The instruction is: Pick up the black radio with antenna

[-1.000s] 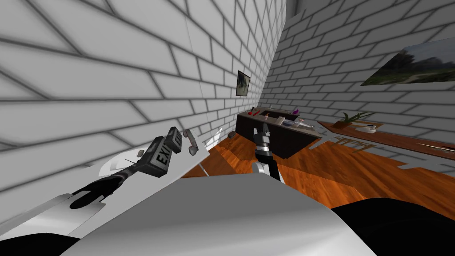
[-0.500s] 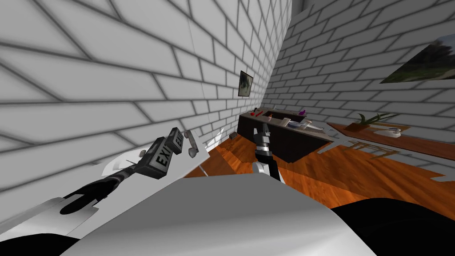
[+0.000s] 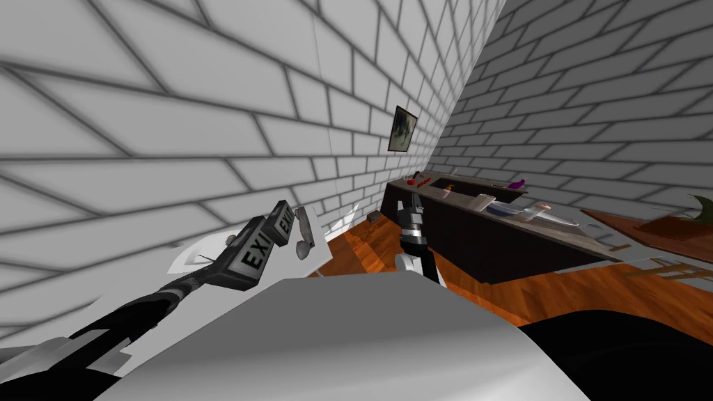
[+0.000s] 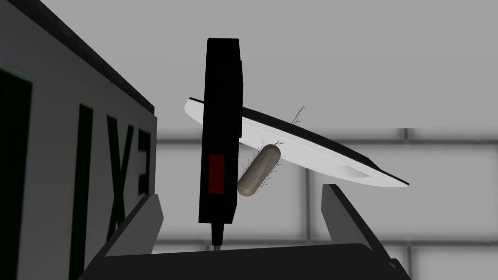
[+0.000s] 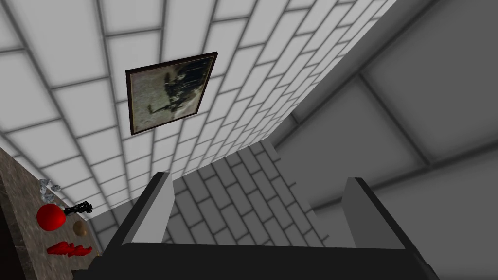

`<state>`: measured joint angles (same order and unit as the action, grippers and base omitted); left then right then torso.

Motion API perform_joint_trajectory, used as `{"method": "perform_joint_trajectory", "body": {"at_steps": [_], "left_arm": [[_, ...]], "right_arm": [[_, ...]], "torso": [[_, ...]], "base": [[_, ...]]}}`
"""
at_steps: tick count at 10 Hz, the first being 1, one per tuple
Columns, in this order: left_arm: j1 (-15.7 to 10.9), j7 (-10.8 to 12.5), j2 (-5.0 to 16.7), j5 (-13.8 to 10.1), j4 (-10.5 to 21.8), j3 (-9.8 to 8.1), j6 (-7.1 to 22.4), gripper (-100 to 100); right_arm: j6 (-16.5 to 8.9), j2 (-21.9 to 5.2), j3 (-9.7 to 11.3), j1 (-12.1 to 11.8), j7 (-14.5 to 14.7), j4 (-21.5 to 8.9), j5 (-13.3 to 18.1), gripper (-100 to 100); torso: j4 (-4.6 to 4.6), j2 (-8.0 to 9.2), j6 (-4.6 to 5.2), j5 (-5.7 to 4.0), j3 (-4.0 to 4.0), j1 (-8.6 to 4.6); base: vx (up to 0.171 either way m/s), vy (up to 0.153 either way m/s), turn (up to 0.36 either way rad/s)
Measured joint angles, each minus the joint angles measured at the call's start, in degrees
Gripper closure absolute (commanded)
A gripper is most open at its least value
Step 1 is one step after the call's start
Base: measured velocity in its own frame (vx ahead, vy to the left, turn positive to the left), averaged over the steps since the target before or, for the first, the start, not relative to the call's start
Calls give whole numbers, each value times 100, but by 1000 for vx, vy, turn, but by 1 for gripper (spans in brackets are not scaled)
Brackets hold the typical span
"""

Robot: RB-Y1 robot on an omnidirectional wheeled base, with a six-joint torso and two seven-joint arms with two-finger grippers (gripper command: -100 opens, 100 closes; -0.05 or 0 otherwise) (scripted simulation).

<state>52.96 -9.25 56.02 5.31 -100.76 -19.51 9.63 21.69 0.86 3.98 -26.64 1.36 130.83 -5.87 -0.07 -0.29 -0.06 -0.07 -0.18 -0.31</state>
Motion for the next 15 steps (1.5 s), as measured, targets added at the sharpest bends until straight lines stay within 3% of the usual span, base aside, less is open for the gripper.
{"method": "perform_joint_trajectory", "body": {"at_steps": [3, 11, 15], "left_arm": [[184, -67, -103, 89, -96, -53, -306, -100], [194, -79, -118, 103, -113, -53, -326, -100], [-479, 113, 153, -18, 658, 484, -603, -100]], "right_arm": [[0, 0, 0, 1, 0, 0, 0, 0], [-1, -1, 0, 3, 0, -1, 0, 0], [-1, 0, 1, 4, 0, -1, 0, 0]], "torso": [[4, 15, 7, 3, 9, 17], [5, 16, 32, 13, 8, 20], [-9, 12, 68, 54, -1, -10]], "base": [[65, -23, 83], [-6, -4, -14], [-78, -25, -70]]}}
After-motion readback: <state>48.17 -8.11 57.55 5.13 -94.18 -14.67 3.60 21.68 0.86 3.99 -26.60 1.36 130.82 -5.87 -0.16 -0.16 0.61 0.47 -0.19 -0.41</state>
